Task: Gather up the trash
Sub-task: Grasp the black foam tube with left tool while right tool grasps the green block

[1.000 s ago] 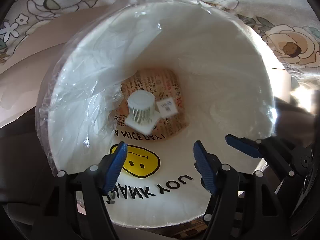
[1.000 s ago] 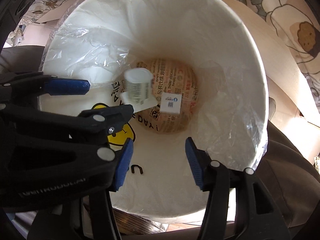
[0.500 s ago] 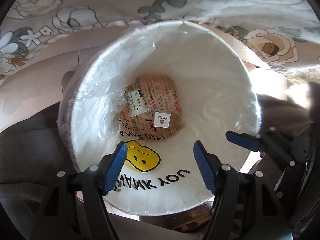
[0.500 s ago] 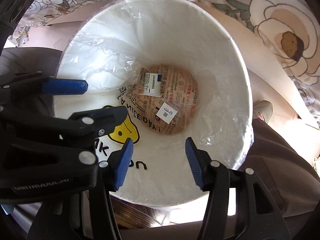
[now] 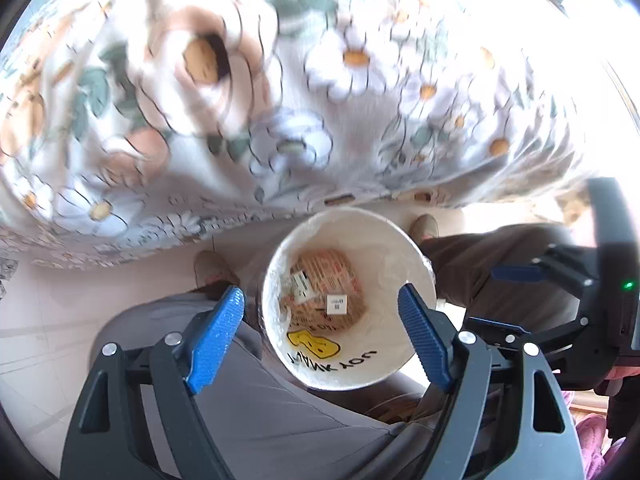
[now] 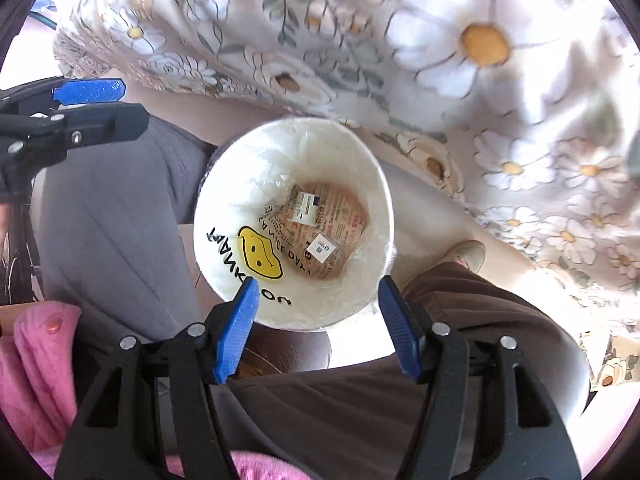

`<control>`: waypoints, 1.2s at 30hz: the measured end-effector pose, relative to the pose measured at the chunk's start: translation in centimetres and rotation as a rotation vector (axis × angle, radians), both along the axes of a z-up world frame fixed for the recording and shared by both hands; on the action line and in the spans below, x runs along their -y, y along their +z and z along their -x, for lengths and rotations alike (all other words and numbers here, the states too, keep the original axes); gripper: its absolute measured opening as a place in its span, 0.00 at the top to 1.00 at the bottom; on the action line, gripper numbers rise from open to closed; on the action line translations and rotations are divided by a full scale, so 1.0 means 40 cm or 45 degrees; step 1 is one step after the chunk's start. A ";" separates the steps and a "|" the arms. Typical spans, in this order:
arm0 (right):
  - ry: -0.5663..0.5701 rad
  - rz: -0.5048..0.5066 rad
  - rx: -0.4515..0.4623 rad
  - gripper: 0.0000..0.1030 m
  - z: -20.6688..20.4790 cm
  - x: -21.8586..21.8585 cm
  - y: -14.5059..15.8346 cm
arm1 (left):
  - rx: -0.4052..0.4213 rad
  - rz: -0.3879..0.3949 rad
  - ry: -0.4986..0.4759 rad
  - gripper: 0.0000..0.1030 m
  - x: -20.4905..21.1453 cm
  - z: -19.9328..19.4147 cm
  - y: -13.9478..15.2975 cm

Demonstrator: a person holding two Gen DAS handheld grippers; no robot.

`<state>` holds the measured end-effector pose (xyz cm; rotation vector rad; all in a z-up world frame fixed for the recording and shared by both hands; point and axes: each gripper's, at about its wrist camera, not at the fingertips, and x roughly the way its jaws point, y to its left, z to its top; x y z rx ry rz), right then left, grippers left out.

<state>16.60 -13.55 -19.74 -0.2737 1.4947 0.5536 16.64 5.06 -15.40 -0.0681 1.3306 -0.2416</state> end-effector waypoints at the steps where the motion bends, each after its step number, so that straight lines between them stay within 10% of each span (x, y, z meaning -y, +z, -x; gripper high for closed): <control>1: -0.010 -0.010 0.034 0.39 -0.004 0.011 0.035 | 0.047 -0.008 0.018 0.17 -0.009 -0.005 0.038; 17: -0.154 -0.229 0.641 0.28 -0.128 0.130 0.580 | 0.469 -0.153 0.085 0.12 -0.038 -0.171 0.393; 36: -0.251 -0.245 0.829 0.26 -0.482 0.101 0.709 | 0.541 -0.253 -0.039 0.12 0.013 -0.457 0.441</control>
